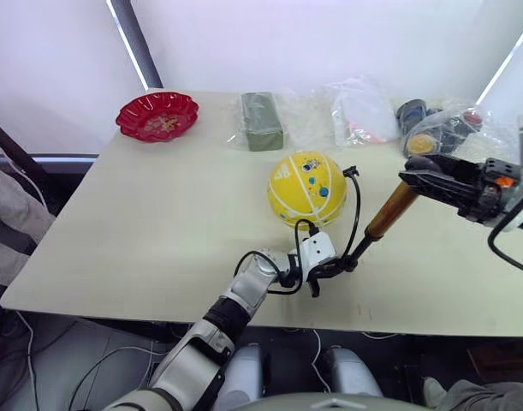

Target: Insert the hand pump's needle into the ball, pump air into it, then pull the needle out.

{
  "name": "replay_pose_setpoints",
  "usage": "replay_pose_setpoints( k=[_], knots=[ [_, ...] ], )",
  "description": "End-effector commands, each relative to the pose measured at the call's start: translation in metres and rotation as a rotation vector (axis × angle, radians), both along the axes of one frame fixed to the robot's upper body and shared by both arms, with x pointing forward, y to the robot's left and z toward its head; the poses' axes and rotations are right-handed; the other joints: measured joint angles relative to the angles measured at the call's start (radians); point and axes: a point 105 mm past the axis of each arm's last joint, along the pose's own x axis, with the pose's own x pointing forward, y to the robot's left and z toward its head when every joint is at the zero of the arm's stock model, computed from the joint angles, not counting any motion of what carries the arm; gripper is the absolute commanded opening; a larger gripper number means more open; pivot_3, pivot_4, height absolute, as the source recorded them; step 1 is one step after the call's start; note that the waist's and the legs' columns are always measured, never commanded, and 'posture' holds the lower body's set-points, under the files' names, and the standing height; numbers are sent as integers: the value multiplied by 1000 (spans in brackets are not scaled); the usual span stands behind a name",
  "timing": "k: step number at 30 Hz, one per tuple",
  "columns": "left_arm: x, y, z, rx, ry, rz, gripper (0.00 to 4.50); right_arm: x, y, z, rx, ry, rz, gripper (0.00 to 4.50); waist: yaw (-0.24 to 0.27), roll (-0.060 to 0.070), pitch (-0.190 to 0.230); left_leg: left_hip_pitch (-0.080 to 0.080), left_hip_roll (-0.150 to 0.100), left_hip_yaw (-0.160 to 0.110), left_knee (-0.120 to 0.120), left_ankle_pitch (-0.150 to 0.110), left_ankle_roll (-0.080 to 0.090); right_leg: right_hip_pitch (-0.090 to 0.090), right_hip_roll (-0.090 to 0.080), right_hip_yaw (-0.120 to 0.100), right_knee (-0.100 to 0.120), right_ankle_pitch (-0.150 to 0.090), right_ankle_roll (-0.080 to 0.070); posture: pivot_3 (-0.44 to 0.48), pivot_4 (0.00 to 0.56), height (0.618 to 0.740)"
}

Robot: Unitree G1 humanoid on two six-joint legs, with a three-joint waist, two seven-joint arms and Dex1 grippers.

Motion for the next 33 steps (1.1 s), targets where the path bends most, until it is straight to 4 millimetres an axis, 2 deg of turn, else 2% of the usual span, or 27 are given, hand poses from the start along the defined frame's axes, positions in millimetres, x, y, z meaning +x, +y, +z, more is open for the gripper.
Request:
replay_pose_setpoints(
  k=[1, 3, 7, 10, 12, 14, 21, 29, 31, 33],
  knots=[
    [-10, 21, -35, 102, 112, 34, 364, 4, -2, -7, -15, -39, -61, 1974, 0, 0, 0, 0, 0, 0, 0, 0, 0, 0, 0, 0, 0, 0, 0, 0, 150, 740],
    [-10, 21, -35, 103, 111, 35, 364, 8, 8, -41, -29, 28, -59, 1974, 0, -7, -5, 1, 0, 0, -1, 0, 0, 0, 4, 0, 0, 0, 0, 0, 150, 740],
    [-10, 24, -35, 103, 111, 40, 364, 7, 21, -106, -114, 129, -33, 1974, -6, -8, -7, 4, 2, 1, 0, 0, 0, 2, 5, 1, 1, 0, 0, 0, 150, 740],
    [-10, 25, -34, 102, 110, 44, 364, 8, 23, -136, -113, 173, -28, 1974, -12, -11, -10, 6, 2, 1, -1, 0, 0, 2, 5, 2, 1, 0, 0, 0, 150, 740],
    [-10, 25, -34, 102, 110, 47, 364, 11, 22, -143, -104, 174, -39, 1974, -15, -10, -10, 6, 2, 2, -1, 0, 0, 3, 5, 2, 1, 0, 0, 0, 150, 740],
    [-10, 26, -34, 103, 109, 49, 364, 13, 20, -130, -81, 130, -43, 1974, -17, -9, -10, 6, 2, 2, -1, 0, 0, 3, 5, 2, 1, 0, 0, 0, 150, 740],
    [-11, 26, -35, 102, 112, 46, 364, 17, 8, -63, -33, -44, -66, 1974, -15, -5, -8, 4, 2, 1, -1, 0, 0, 2, 1, 2, 1, 0, 0, 0, 150, 740],
    [-12, 25, -36, 102, 115, 35, 364, -3, -7, 24, 0, -214, -54, 1974, -12, 0, 0, 1, 0, 1, -1, 0, 0, 0, 0, 1, 0, 0, 0, 0, 150, 740],
    [-12, 25, -36, 101, 116, 35, 364, -9, -6, 35, -4, -224, -38, 1974, -11, 0, 1, 1, 0, 2, -1, 0, 0, 0, -1, 2, 0, 0, 0, 0, 150, 740],
    [-12, 24, -36, 99, 117, 35, 364, -7, -5, 27, -17, -183, -36, 1974, -9, -1, 2, 1, 0, 1, -1, 0, 0, 0, 0, 1, 0, 0, 0, 0, 150, 740]
  ],
)
